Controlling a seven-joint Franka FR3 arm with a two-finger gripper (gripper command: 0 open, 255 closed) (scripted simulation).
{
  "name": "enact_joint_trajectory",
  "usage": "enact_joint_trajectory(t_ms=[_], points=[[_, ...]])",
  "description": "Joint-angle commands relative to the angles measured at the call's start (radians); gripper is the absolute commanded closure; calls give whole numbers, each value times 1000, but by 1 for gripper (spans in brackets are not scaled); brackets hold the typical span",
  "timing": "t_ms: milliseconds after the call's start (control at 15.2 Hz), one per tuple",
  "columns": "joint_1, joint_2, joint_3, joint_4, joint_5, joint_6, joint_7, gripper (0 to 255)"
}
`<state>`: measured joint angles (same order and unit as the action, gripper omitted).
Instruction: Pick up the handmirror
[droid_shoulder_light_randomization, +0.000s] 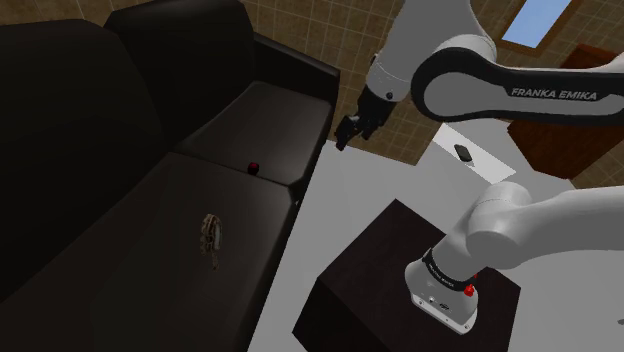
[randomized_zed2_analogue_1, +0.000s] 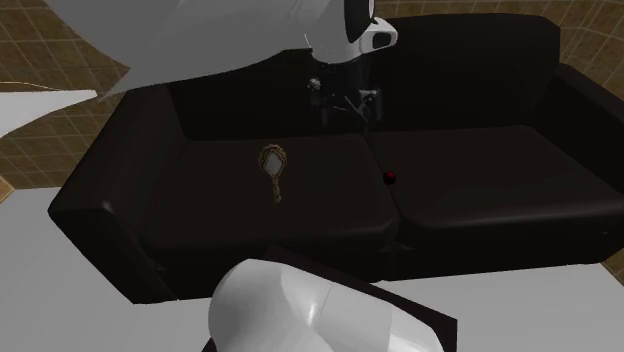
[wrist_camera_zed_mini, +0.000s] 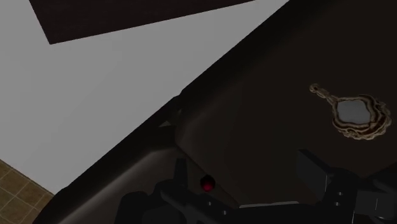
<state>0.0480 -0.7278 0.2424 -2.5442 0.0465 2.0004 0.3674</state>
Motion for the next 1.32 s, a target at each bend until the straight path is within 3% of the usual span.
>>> enact_joint_trajectory(t_ms=[0, 396, 726, 990, 1254], points=[[5, 45, 44, -9, 15, 68, 52, 0], [-6, 207, 178, -8, 21, 264, 210, 0], [-55, 380, 307, 39, -46, 412, 376, 0], [-124, 543, 421, 108, -190, 503, 562, 0], [-173, 742, 505, 212, -449, 541, 818, 0]])
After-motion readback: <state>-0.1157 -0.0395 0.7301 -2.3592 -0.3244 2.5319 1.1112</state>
